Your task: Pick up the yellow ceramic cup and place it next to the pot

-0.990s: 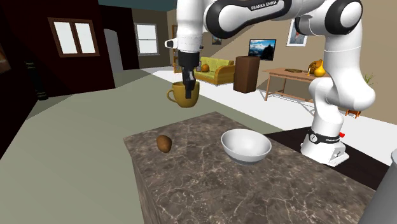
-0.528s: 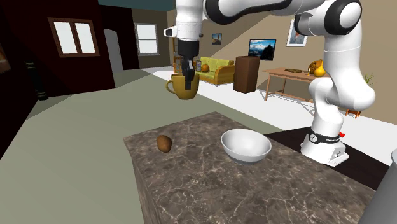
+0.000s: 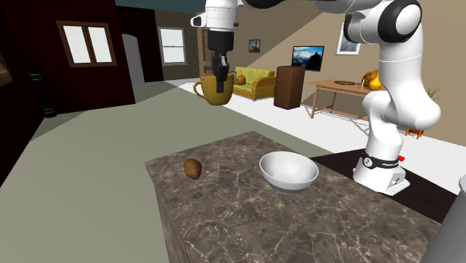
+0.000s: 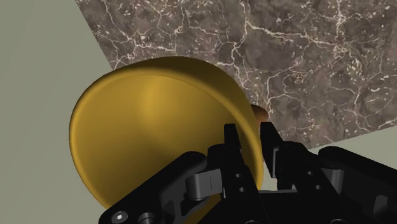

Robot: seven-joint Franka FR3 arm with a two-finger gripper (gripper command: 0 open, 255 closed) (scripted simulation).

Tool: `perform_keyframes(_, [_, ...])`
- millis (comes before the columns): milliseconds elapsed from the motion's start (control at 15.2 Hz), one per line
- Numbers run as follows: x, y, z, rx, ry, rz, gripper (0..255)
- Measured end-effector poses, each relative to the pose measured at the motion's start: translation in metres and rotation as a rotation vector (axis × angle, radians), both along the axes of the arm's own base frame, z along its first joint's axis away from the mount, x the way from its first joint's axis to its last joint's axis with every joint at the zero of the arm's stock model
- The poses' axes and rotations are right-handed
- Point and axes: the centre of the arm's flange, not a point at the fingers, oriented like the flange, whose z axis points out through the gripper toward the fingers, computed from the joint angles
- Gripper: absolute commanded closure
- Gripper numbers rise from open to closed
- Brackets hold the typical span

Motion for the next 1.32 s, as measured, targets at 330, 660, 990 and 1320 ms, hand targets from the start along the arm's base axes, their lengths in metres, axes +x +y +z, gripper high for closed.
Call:
perform_keyframes(330, [0.000,0.000,0.026,0.000,0.000,0.000,255])
perform_keyframes(660, [-0.004,0.003,0.049,0.000,0.000,0.000,255])
perform_keyframes(990, [-0.050,0.042,0.054,0.001,0.000,0.000,255])
perform_keyframes(1320, [-0.097,0.087,0.054,0.001,0.000,0.001,255])
